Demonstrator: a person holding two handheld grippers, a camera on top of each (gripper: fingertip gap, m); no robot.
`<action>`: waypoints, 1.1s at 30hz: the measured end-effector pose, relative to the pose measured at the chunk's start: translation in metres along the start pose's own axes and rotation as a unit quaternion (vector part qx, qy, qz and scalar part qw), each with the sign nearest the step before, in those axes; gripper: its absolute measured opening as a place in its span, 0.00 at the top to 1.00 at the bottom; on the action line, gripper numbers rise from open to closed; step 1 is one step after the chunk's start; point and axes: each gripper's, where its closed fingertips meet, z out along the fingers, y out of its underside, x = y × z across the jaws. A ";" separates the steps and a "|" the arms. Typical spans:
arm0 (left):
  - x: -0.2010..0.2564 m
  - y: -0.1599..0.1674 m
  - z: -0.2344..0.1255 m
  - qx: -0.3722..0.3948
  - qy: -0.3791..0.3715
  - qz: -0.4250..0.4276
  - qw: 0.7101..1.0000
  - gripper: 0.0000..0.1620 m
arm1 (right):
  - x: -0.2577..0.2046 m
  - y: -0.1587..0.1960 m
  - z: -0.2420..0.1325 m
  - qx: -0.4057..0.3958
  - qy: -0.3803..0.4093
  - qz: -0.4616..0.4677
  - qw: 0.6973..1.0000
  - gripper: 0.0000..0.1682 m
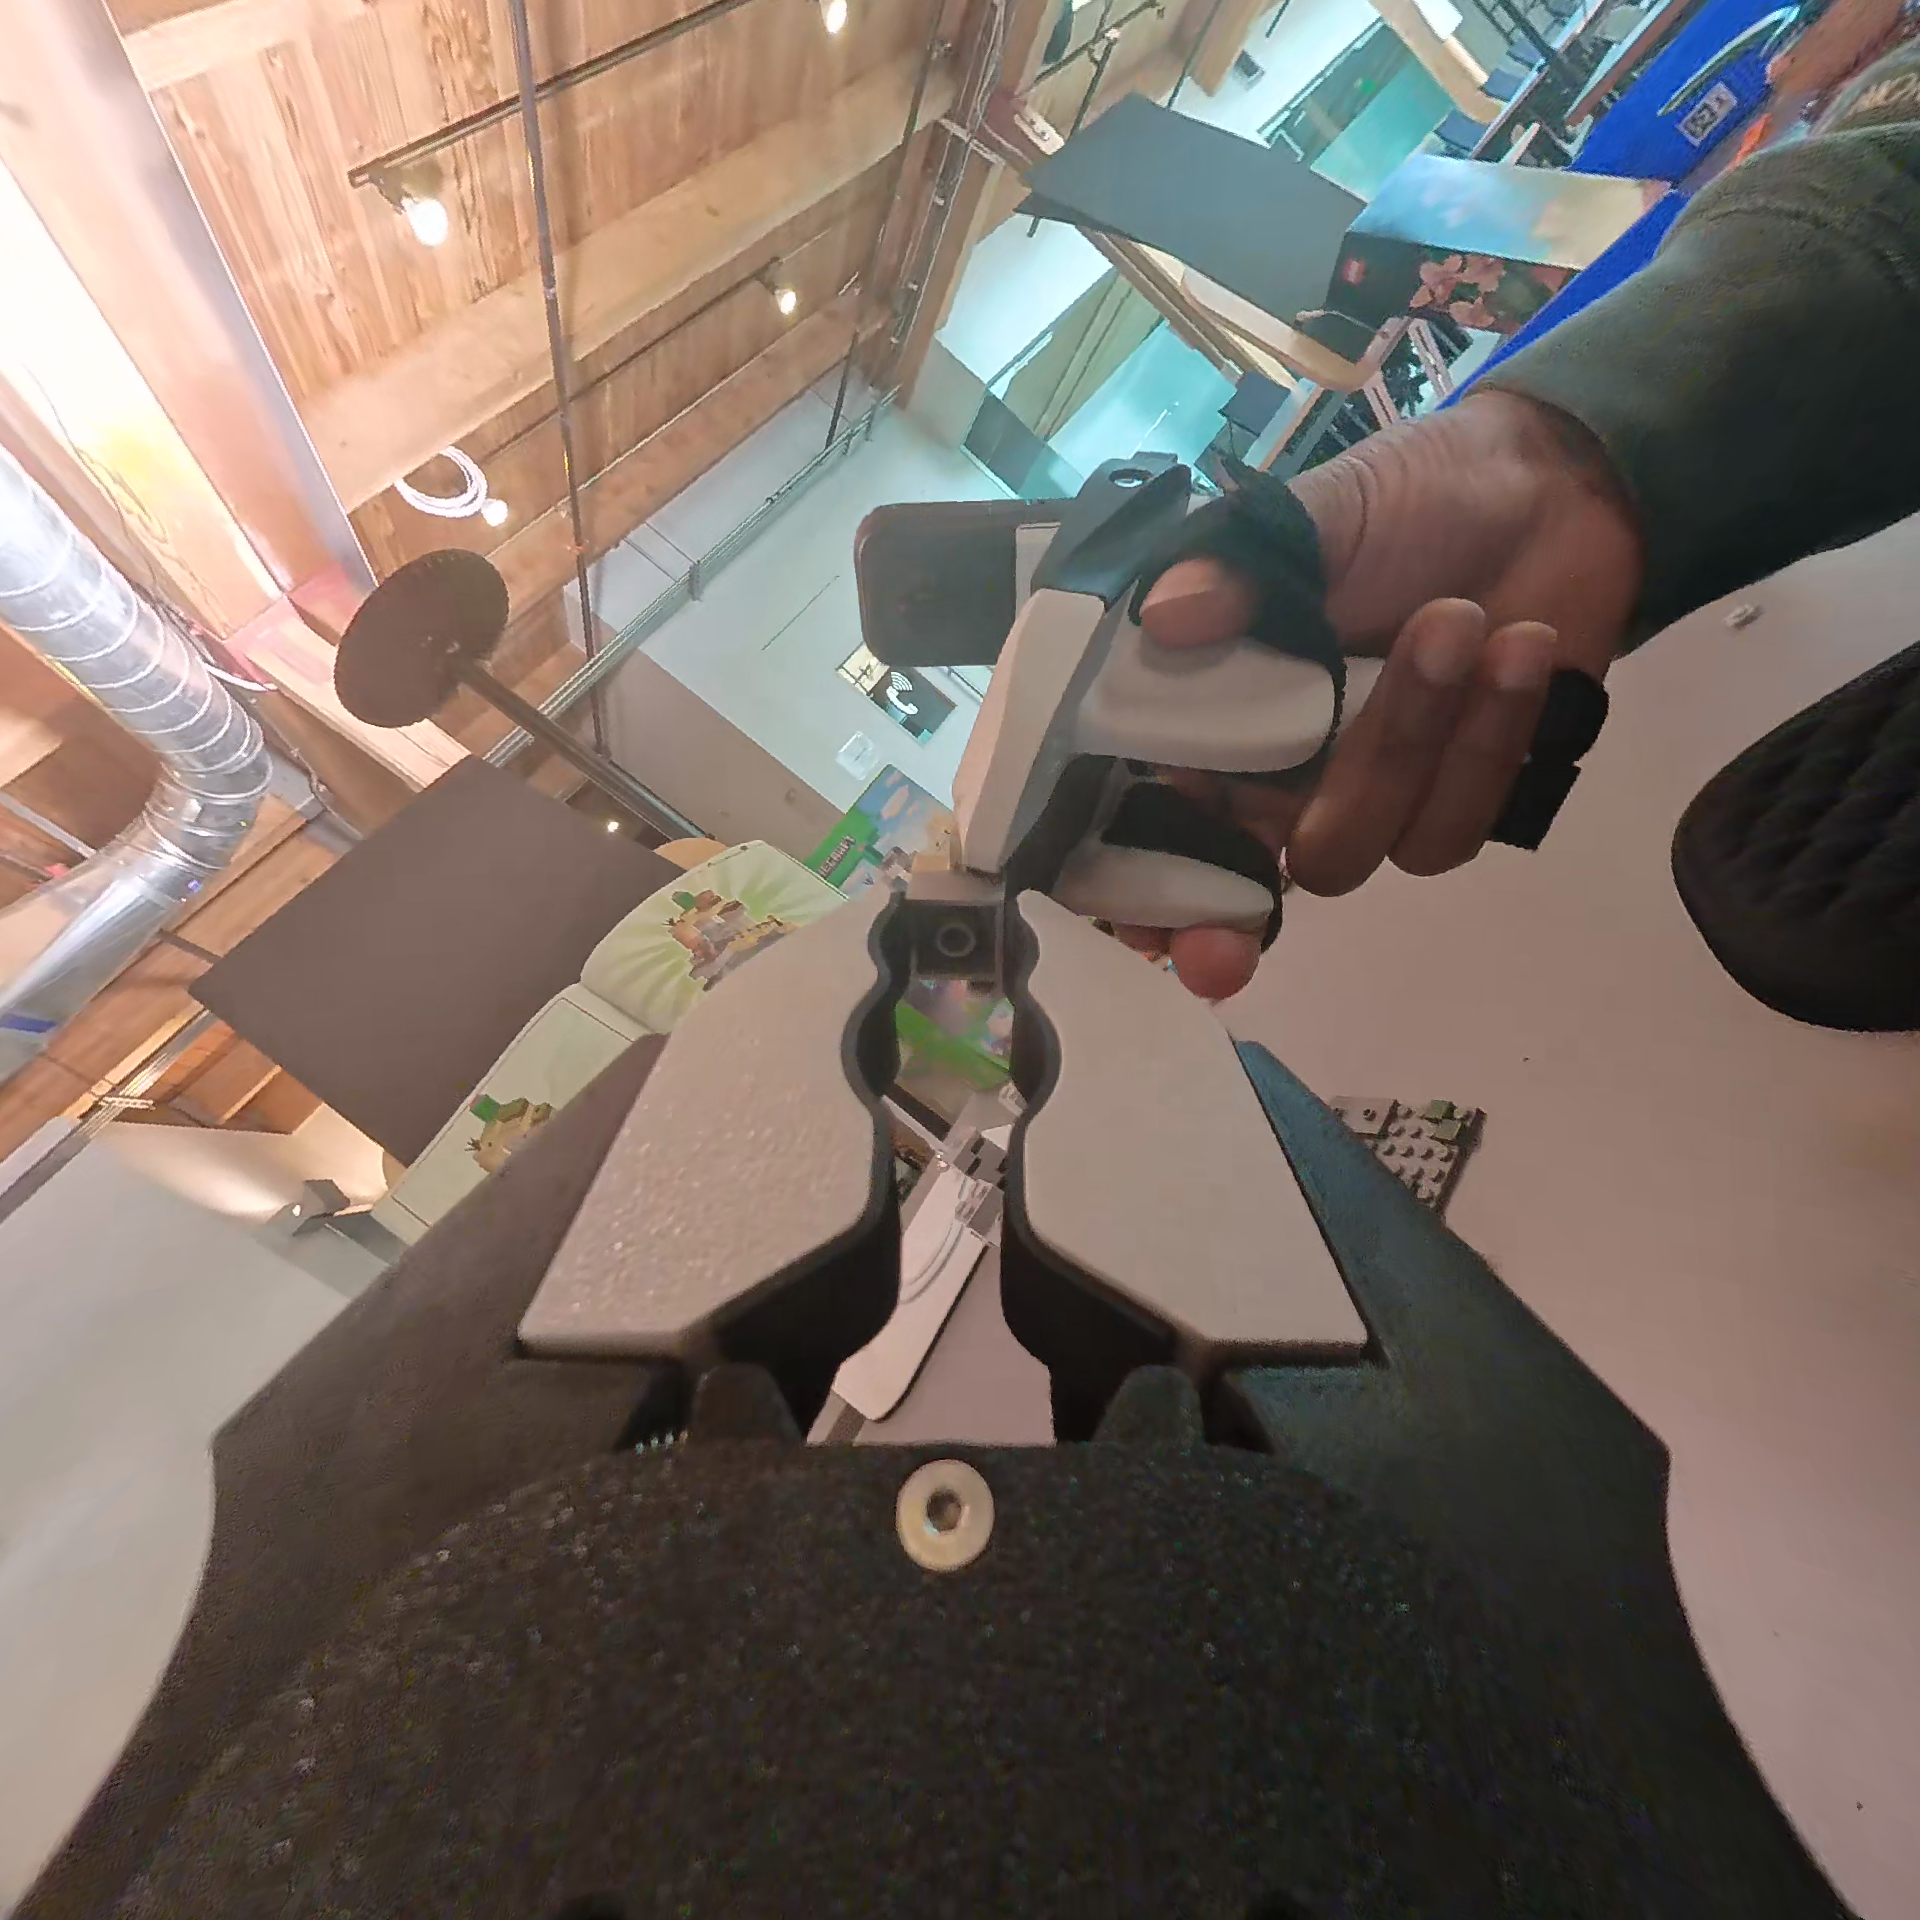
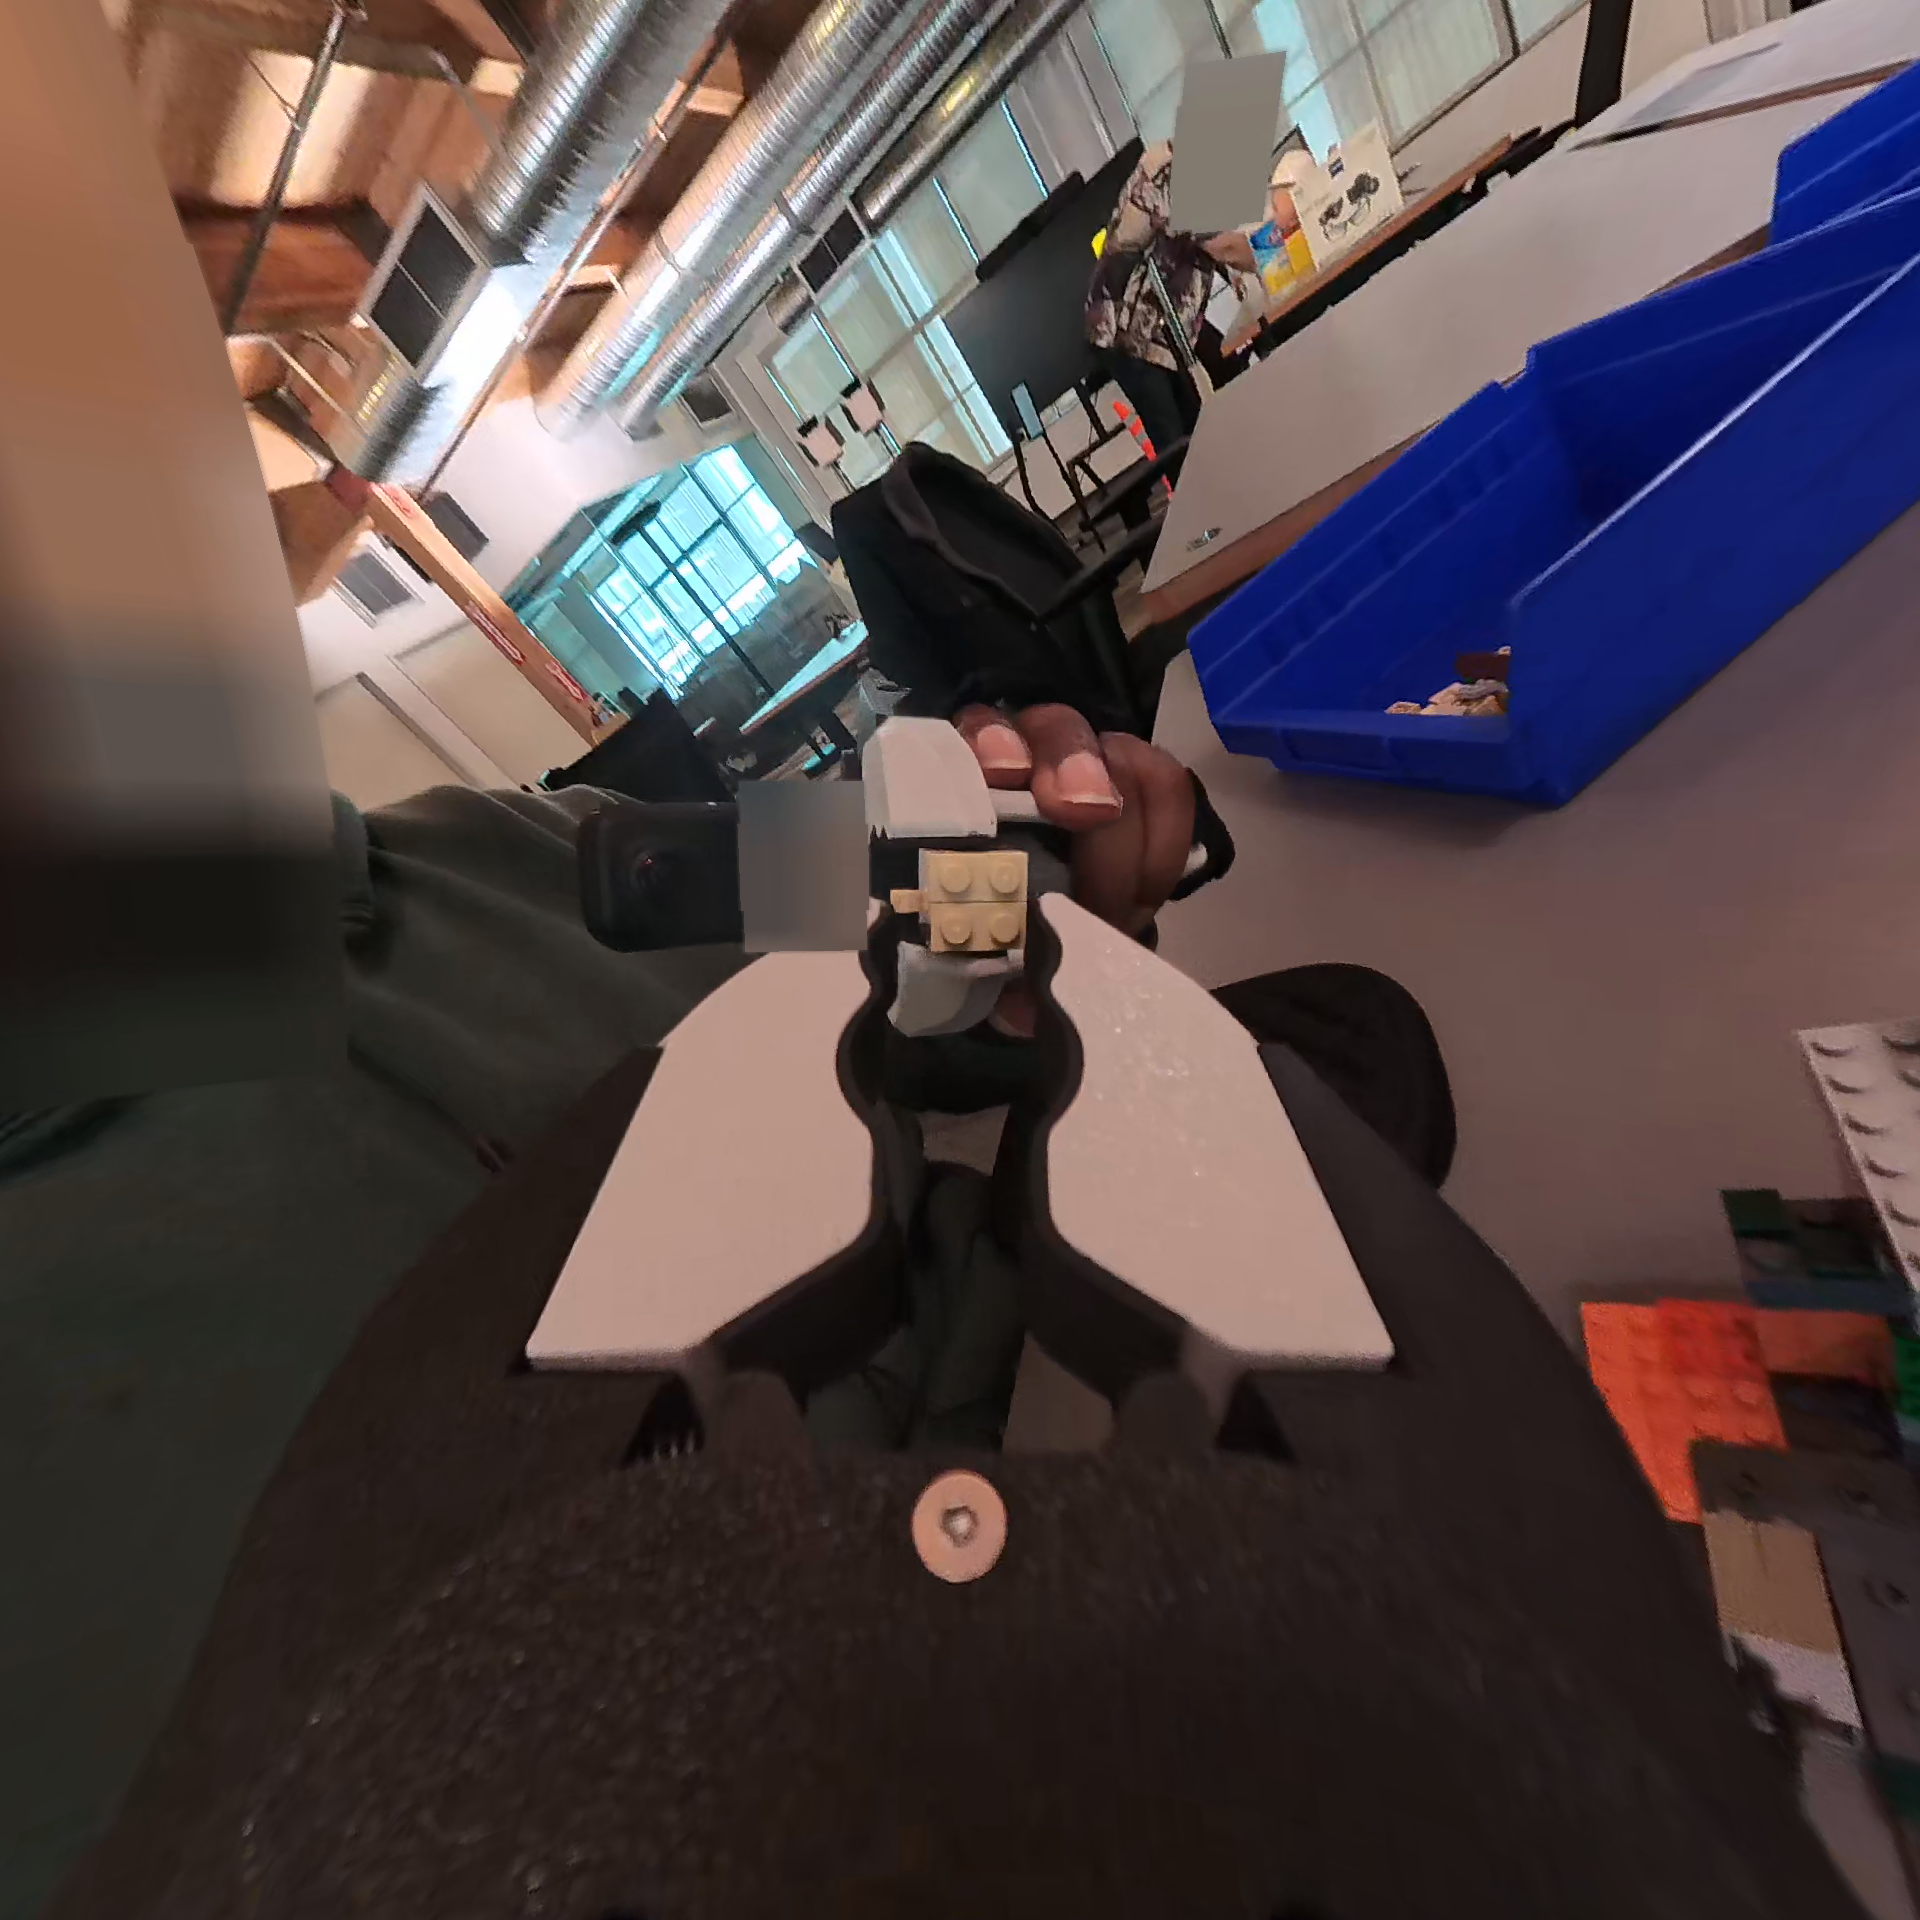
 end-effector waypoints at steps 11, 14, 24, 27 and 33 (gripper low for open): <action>0.009 -0.004 -0.010 0.020 0.067 -0.170 0.983 0.90 | -0.004 0.011 0.003 -0.031 0.005 -0.044 0.999 0.90; 0.012 -0.007 -0.011 0.031 0.094 -0.235 0.967 0.89 | -0.006 0.013 0.002 -0.031 -0.008 -0.035 0.999 0.90; -0.002 -0.012 -0.022 0.079 0.195 -0.508 0.835 0.90 | 0.000 0.006 -0.022 0.028 0.018 -0.040 0.999 1.00; 0.005 -0.004 -0.020 0.039 0.201 -0.503 0.839 0.89 | 0.003 0.007 -0.020 -0.008 0.102 -0.131 0.986 1.00; 0.022 -0.001 -0.013 -0.031 0.250 -0.541 0.802 0.90 | -0.001 -0.002 -0.010 -0.123 0.170 -0.238 0.948 0.92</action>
